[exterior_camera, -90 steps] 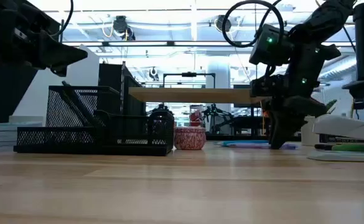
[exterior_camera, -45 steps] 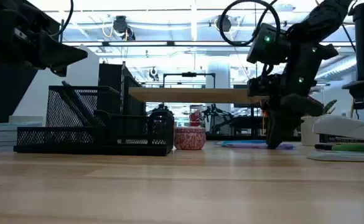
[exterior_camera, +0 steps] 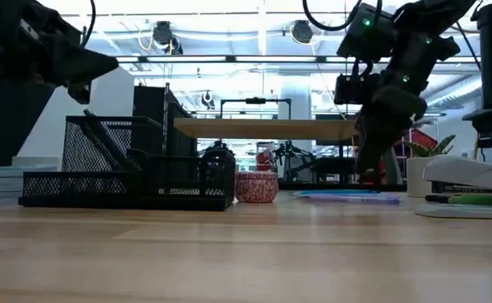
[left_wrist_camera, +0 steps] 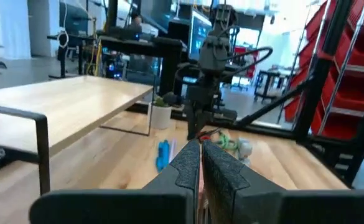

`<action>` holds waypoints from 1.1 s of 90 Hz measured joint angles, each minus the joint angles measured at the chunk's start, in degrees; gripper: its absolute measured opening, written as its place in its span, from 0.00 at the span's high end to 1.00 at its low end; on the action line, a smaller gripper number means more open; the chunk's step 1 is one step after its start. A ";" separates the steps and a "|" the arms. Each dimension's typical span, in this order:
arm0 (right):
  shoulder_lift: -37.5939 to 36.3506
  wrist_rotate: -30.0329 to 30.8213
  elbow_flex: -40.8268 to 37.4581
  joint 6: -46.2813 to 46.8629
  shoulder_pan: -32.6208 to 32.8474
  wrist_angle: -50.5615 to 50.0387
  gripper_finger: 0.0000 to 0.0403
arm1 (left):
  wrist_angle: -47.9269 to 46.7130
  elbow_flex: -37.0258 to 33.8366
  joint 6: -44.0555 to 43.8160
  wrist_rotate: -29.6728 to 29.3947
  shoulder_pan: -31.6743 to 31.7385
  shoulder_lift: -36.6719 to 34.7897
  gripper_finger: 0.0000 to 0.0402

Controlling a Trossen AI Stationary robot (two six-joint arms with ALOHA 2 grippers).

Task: Stock shelves
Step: Put the purple pen into the desk organizer

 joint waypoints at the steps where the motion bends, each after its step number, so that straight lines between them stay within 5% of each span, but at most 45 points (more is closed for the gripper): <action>1: 0.01 -0.39 0.00 0.10 0.00 0.00 1.00 | -0.06 0.00 -0.02 0.00 -0.01 0.01 0.99; 44: 6.02 -0.09 3.19 8.60 4.50 3.69 0.60 | -0.59 0.01 -0.04 0.00 0.00 -0.02 0.99; 84: 24.19 3.03 19.21 1.41 4.00 -13.44 0.68 | -0.71 0.00 -0.03 0.00 -0.01 -0.02 0.99; 99: 26.72 1.77 19.40 1.47 3.94 -13.69 0.83 | -0.69 0.02 -0.07 0.00 0.01 0.01 0.99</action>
